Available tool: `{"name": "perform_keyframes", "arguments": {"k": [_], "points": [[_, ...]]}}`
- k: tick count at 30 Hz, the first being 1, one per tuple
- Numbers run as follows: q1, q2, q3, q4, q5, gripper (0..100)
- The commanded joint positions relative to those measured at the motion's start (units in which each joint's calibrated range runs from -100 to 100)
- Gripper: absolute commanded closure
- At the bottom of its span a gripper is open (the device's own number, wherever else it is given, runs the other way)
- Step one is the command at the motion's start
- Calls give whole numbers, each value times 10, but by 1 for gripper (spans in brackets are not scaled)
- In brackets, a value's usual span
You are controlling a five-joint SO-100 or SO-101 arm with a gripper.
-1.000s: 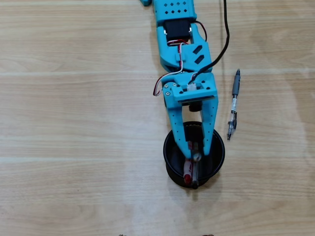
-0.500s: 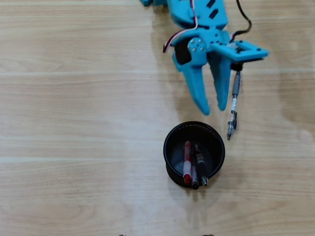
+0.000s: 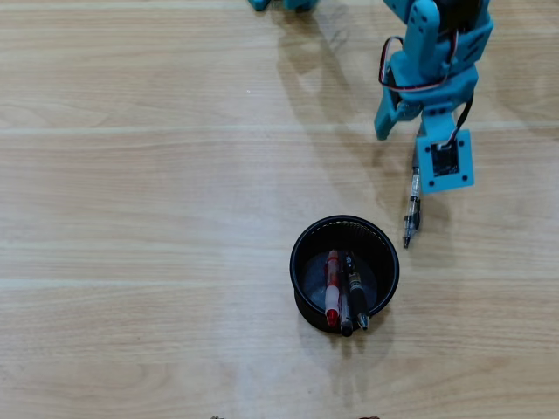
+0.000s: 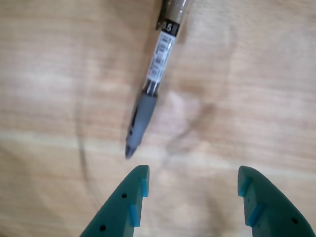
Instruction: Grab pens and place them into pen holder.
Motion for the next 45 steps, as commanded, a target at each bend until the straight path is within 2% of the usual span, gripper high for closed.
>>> {"name": "perform_keyframes", "arguments": {"k": [1, 8, 13, 16, 17, 20, 27, 30, 33, 36, 39, 45], "points": [[-8, 31, -17, -73, -10, 79], [-6, 92, 41, -192, -13, 80], [1, 126, 49, -204, -14, 80], [13, 130, 48, -200, -14, 89], [23, 128, 48, -198, -14, 98], [33, 124, 41, -197, -14, 98], [28, -36, -8, -206, -5, 98], [24, -147, -50, -278, 37, 98], [50, -232, -45, -449, 149, 98], [108, -274, 35, -612, 259, 98], [142, -273, 136, -691, 264, 98], [182, -174, 253, -731, 229, 98]]}}
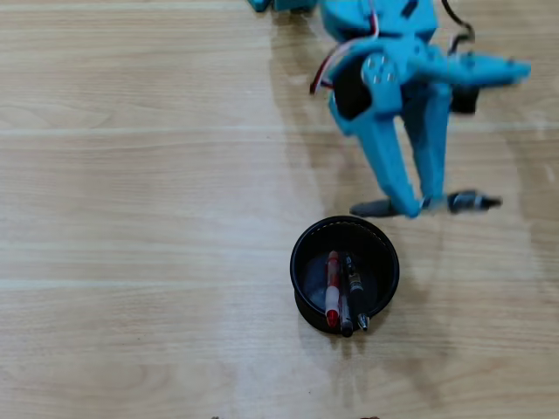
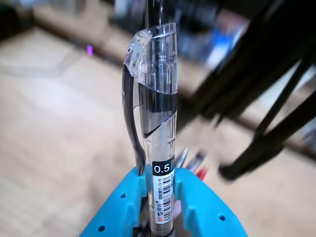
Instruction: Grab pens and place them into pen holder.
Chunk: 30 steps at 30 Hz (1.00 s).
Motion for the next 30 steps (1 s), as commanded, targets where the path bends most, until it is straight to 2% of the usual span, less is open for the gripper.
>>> {"name": "perform_keyframes", "arguments": {"k": [1, 7, 12, 16, 25, 26, 28, 30], "points": [[25, 52, 22, -61, -13, 98], [38, 98, 22, -163, -28, 98], [38, 100, 28, -168, -50, 97], [35, 97, 28, -168, -51, 92], [36, 81, 21, -168, -46, 92], [37, 65, 21, -162, -39, 92], [40, 21, 29, -155, 11, 92], [42, -36, 33, -73, 64, 91]]}}
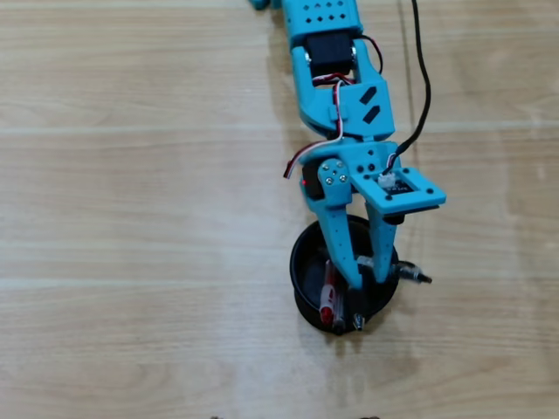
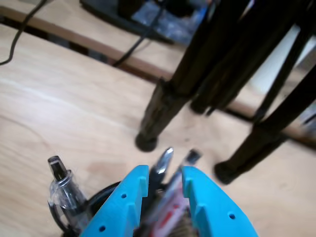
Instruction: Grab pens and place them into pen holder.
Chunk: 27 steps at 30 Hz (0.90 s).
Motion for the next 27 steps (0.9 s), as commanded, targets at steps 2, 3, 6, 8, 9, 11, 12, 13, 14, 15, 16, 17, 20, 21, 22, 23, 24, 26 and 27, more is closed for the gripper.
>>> {"name": "perform_keyframes", "arguments": {"k": [2, 3, 6, 8, 9, 11, 12, 13, 14, 15, 16, 17, 20, 21, 22, 23, 24, 26, 27], "points": [[21, -183, -3, 219, 126, 91], [26, -221, 2, 290, 155, 91], [59, -324, 39, 485, 236, 91], [89, -390, 103, 575, 269, 91], [99, -420, 144, 598, 281, 91], [112, -482, 264, 611, 295, 91], [114, -512, 333, 609, 298, 91], [121, -545, 403, 609, 298, 91], [124, -580, 473, 609, 298, 91], [125, -618, 540, 604, 298, 91], [123, -657, 604, 593, 301, 91], [121, -697, 661, 584, 306, 91], [120, -824, 801, 567, 324, 91], [120, -866, 834, 568, 328, 91], [121, -904, 867, 569, 329, 91], [121, -941, 894, 572, 330, 91], [124, -975, 921, 580, 333, 91], [131, -1047, 969, 613, 338, 91], [138, -1080, 991, 629, 339, 91]]}}
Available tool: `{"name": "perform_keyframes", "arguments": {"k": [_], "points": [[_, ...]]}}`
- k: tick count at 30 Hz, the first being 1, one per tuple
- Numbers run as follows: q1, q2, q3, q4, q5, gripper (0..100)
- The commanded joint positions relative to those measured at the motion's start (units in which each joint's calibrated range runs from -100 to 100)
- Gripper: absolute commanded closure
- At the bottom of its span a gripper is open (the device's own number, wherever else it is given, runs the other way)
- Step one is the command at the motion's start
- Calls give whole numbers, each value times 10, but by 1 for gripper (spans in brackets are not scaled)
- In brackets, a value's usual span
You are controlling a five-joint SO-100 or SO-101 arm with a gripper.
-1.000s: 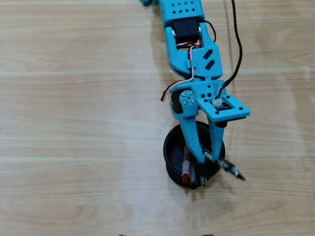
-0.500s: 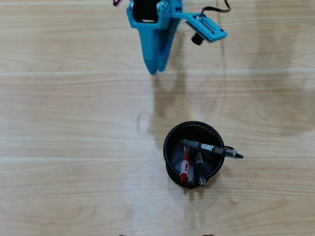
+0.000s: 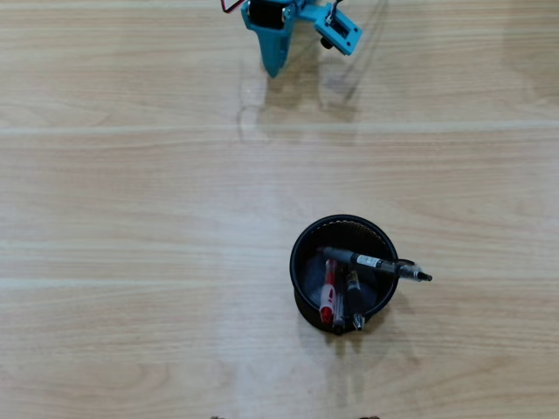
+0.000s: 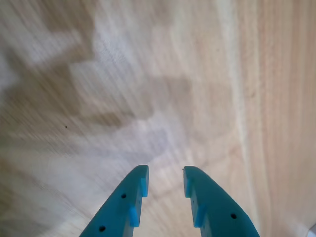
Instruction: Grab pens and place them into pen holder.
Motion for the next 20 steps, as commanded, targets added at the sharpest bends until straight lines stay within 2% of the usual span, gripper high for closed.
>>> {"name": "perform_keyframes", "arguments": {"k": [1, 4, 20], "points": [[25, -145, 76, 48, 8, 91], [54, -222, 94, 69, 3, 91], [66, -197, 91, 68, 3, 91]]}}
